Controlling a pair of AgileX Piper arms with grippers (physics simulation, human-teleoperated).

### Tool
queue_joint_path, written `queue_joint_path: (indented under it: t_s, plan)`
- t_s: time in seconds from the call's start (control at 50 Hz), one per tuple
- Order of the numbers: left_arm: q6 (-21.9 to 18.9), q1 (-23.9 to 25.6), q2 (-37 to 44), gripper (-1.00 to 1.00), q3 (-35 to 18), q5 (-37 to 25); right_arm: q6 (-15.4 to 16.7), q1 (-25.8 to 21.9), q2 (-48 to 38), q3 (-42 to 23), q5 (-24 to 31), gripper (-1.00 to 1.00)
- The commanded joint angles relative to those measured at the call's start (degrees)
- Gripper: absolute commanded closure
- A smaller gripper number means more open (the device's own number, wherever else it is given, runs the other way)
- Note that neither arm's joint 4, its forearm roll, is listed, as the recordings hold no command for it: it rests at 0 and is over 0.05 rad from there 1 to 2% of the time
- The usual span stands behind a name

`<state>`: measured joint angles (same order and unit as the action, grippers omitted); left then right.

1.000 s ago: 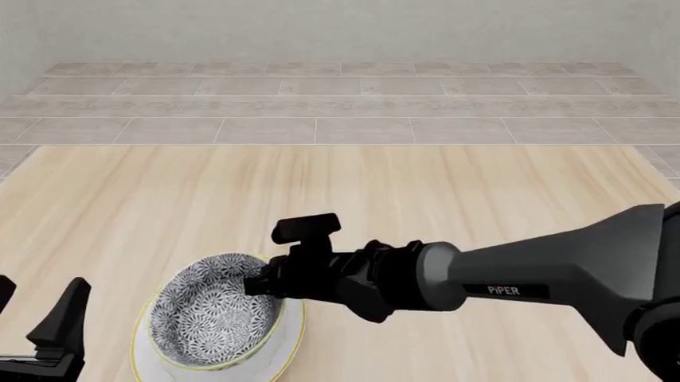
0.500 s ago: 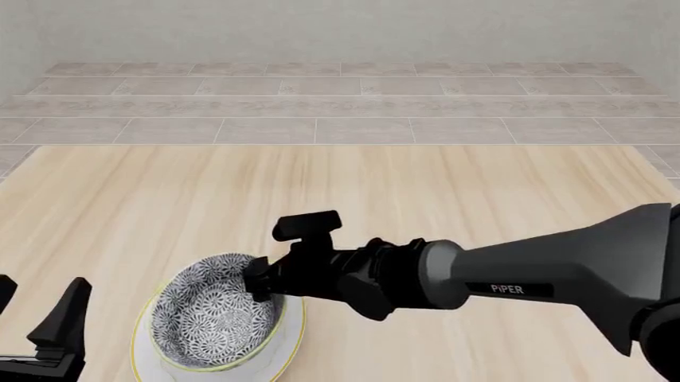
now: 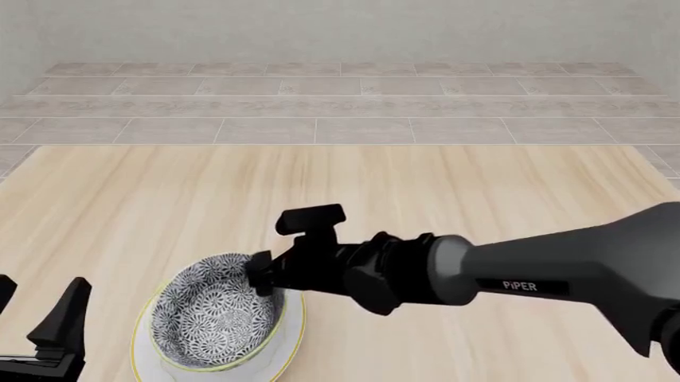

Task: Put the bowl on the plate.

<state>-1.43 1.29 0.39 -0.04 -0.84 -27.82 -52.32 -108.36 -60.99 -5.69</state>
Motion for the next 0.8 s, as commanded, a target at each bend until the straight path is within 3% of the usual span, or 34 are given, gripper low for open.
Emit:
queue_joint_path:
  t_s: [0.02,0.52,0.58,0.8]
  plan:
    - [0.0,0.0,0.1,-1.0,0.0,0.1,0.5,0.4,1.1,0.2,0.4,-1.0]
    - [-0.4,0.5,-0.2,-1.0,0.0,-0.1,1.7,1.9,6.6,2.8,0.8,-1.0]
    - [-0.4,0.6,-0.4,-1.0,0.0,-0.2,3.7,3.6,8.0,3.0,1.3,-1.0]
    - [-0.7,1.0,-0.4,-1.0,0.0,-0.1,4.0,4.7,10.4,4.9,0.6,-1.0]
